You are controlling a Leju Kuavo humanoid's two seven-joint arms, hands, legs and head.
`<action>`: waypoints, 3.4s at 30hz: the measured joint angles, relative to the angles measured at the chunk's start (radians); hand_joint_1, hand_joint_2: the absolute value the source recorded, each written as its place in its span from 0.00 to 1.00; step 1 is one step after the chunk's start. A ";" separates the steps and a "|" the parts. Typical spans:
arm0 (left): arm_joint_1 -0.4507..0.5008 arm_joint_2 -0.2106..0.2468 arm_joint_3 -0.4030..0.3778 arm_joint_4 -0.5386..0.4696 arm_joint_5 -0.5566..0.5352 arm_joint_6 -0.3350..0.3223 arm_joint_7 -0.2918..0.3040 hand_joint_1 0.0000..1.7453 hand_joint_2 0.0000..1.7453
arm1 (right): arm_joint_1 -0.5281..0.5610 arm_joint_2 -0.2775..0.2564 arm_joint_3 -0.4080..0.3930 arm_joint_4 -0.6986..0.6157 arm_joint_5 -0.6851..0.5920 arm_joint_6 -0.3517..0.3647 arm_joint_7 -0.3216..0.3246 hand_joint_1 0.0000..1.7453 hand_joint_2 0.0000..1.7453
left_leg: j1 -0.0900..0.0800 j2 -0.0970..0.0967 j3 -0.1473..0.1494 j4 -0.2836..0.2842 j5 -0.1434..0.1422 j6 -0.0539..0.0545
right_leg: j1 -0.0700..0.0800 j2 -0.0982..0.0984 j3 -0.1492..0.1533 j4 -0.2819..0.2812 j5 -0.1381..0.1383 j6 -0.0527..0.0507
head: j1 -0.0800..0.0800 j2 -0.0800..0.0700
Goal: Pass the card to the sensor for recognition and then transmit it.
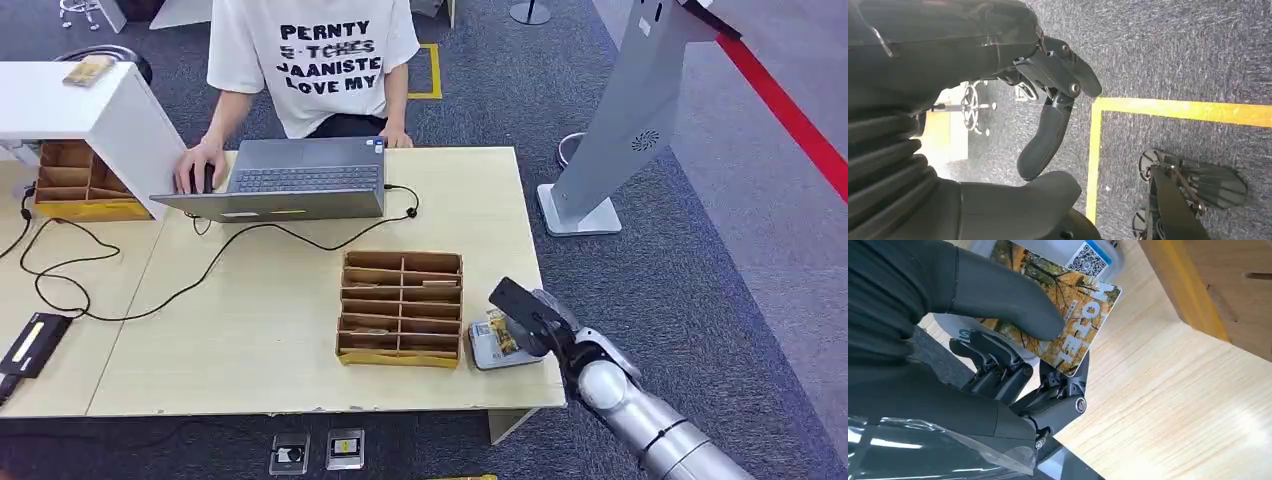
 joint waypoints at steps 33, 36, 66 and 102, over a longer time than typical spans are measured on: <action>0.000 0.005 -0.020 0.000 0.032 0.003 -0.012 0.31 1.00 | -0.015 0.024 0.025 0.049 -0.050 -0.040 -0.034 1.00 1.00 | 0.000 0.000 0.000 0.000 0.000 0.000 | 0.000 0.000 0.000 0.000 0.000 0.000 | 0.000 0.000; 0.000 0.005 -0.023 0.000 0.039 0.003 -0.015 0.31 1.00 | -0.011 0.024 0.025 0.036 -0.047 -0.048 -0.019 1.00 1.00 | 0.000 0.000 0.000 0.000 0.000 0.000 | 0.000 0.000 0.000 0.000 0.000 0.000 | 0.000 0.000; 0.000 0.005 -0.049 -0.006 0.067 0.007 -0.030 0.32 1.00 | 0.132 -0.116 -0.111 -0.522 0.236 -0.099 0.167 1.00 1.00 | 0.000 0.001 0.000 0.000 0.000 0.000 | 0.000 0.001 -0.001 0.000 0.000 0.000 | 0.000 0.000; -0.018 0.007 -0.108 -0.006 0.037 -0.034 -0.054 0.30 1.00 | -0.289 0.145 -0.010 -0.578 0.340 0.042 0.005 1.00 1.00 | 0.000 -0.001 -0.002 0.000 0.001 -0.001 | 0.000 -0.001 -0.001 0.002 0.000 0.000 | 0.000 0.000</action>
